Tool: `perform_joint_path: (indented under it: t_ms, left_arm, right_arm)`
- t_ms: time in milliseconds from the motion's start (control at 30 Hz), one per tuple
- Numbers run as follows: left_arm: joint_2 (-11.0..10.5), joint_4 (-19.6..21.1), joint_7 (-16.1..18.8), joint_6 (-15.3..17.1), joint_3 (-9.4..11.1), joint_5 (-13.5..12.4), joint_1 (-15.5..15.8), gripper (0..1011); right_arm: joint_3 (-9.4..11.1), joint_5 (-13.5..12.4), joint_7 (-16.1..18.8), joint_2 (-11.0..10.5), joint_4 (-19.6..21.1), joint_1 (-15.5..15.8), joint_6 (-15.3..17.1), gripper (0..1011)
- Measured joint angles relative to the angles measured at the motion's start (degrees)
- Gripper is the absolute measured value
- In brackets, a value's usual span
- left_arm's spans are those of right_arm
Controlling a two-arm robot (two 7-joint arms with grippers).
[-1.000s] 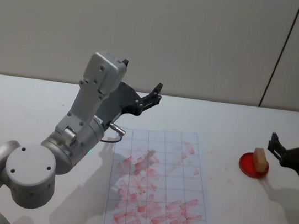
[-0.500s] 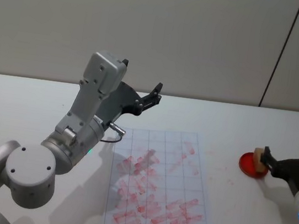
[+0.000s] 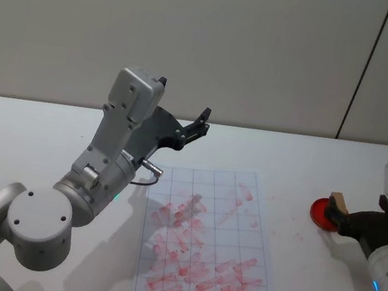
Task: Use the one hand to pick up the stamp and affix it onto the A4 paper.
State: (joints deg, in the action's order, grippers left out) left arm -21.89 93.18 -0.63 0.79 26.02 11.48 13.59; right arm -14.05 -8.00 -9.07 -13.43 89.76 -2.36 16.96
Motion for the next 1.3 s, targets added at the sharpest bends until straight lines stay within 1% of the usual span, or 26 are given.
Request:
perform_joint_path:
  t_ms: [300, 400, 433, 500, 667, 700, 767, 833, 867, 933, 1000, 1033, 1100, 1133, 1200, 1267, 1300]
  left_arm:
    - [0.0, 0.0, 0.0, 0.0, 0.0, 0.0, 0.0, 1001]
    - [0.0, 0.0, 0.0, 0.0, 0.0, 0.0, 0.0, 1001]
    - [0.0, 0.0, 0.0, 0.0, 0.0, 0.0, 0.0, 1002]
    - [0.0, 0.0, 0.0, 0.0, 0.0, 0.0, 0.0, 1001]
    - [0.0, 0.0, 0.0, 0.0, 0.0, 0.0, 0.0, 1001]
    - [0.0, 0.0, 0.0, 0.0, 0.0, 0.0, 0.0, 1001]
    - [0.0, 0.0, 0.0, 0.0, 0.0, 0.0, 0.0, 1001]
    - [0.0, 0.0, 0.0, 0.0, 0.0, 0.0, 0.0, 1001]
    - [0.0, 0.0, 0.0, 0.0, 0.0, 0.0, 0.0, 1001]
    - [0.0, 0.0, 0.0, 0.0, 0.0, 0.0, 0.0, 1001]
    - [0.0, 0.0, 0.0, 0.0, 0.0, 0.0, 0.0, 1001]
    - [0.0, 0.0, 0.0, 0.0, 0.0, 0.0, 0.0, 1001]
    - [0.0, 0.0, 0.0, 0.0, 0.0, 0.0, 0.0, 1001]
    - [0.0, 0.0, 0.0, 0.0, 0.0, 0.0, 0.0, 1001]
    - [0.0, 0.0, 0.0, 0.0, 0.0, 0.0, 0.0, 1001]
    - [0.0, 0.0, 0.0, 0.0, 0.0, 0.0, 0.0, 1001]
    - [0.0, 0.0, 0.0, 0.0, 0.0, 0.0, 0.0, 1001]
  right_arm:
    - [-0.4, 1.0, 0.6, 1.1, -2.2, -0.7, 0.2, 1001]
    - [-0.5, 1.1, 0.8, 1.3, -2.7, -0.8, 0.0, 978]
    - [-0.6, 1.1, 1.0, 1.5, -3.0, -1.0, -0.2, 941]
    - [-0.6, 1.1, 1.1, 1.6, -3.3, -1.1, -0.4, 914]
    - [-0.7, 1.0, 1.7, 2.2, -4.2, -1.4, -1.3, 781]
    - [-0.7, 0.9, 1.9, 2.3, -4.4, -1.5, -1.5, 708]
    - [-0.7, 0.8, 1.9, 2.4, -4.6, -1.5, -1.6, 689]
    - [-0.7, 0.7, 2.0, 2.5, -4.9, -1.6, -1.8, 589]
    - [-0.7, 0.7, 2.0, 2.5, -4.9, -1.6, -1.8, 589]
    - [-0.7, 0.6, 2.0, 2.7, -5.3, -1.8, -2.0, 507]
    - [-0.6, 0.5, 2.0, 2.8, -5.4, -1.8, -2.0, 488]
    - [-0.6, 0.5, 2.0, 2.8, -5.5, -1.8, -2.0, 427]
    - [-0.5, 0.4, 1.9, 2.9, -5.8, -1.9, -2.0, 364]
    - [-0.5, 0.4, 1.8, 3.0, -5.9, -2.0, -1.9, 306]
    - [-0.4, 0.4, 1.8, 3.0, -6.1, -2.0, -1.8, 275]
    - [-0.3, 0.4, 1.6, 3.1, -6.3, -2.2, -1.6, 222]
    - [-0.3, 0.3, 1.6, 3.2, -6.4, -2.2, -1.5, 218]
